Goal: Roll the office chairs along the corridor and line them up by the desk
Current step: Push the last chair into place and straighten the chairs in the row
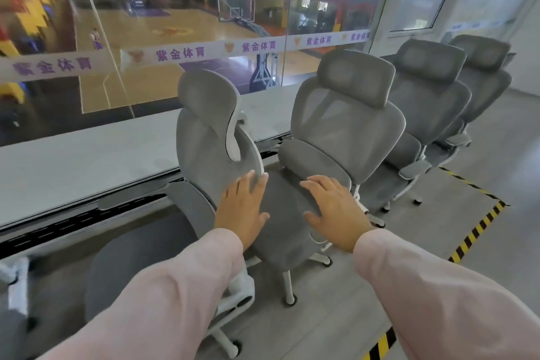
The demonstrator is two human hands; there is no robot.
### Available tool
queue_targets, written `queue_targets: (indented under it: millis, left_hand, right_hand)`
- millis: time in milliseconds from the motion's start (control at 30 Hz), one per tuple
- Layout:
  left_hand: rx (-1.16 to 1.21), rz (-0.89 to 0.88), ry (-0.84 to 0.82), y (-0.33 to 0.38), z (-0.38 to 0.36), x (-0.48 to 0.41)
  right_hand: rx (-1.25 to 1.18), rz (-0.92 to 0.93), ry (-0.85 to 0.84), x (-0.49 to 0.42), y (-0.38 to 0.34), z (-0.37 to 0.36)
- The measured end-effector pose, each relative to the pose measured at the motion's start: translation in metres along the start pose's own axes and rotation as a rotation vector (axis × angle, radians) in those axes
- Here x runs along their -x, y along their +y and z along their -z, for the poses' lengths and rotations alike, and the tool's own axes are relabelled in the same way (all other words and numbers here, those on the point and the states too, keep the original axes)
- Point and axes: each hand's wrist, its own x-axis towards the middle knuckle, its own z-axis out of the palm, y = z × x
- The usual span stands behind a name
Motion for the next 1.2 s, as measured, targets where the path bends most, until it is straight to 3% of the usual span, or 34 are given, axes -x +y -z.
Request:
queue_targets:
  millis: [167, 567, 800, 1000, 1100, 1200]
  left_hand:
    - [0.040, 0.167, -0.086, 0.012, -0.014, -0.027]
    - [0.060, 0.482, 0.020, 0.043, -0.010, -0.005]
    - [-0.057, 0.616, -0.007, 0.039, 0.007, 0.061]
    - [-0.290, 0.667, -0.021, 0.034, 0.023, 0.109]
    - [-0.373, 0.716, 0.071, 0.032, 0.016, 0.119]
    - [-0.308, 0.800, 0.075, 0.026, 0.015, 0.126]
  right_hand:
    - [-0.007, 0.144, -0.045, -0.043, 0.025, 0.000]
    - [-0.121, 0.463, -0.133, -0.116, 0.057, -0.016]
    - [-0.338, 0.430, 0.005, -0.132, 0.029, -0.027]
    - [-0.558, 0.355, -0.077, -0.126, -0.004, -0.027]
    - [-0.572, 0.376, -0.089, -0.118, -0.025, -0.026]
    - [-0.495, 0.340, -0.046, -0.105, -0.042, -0.025]
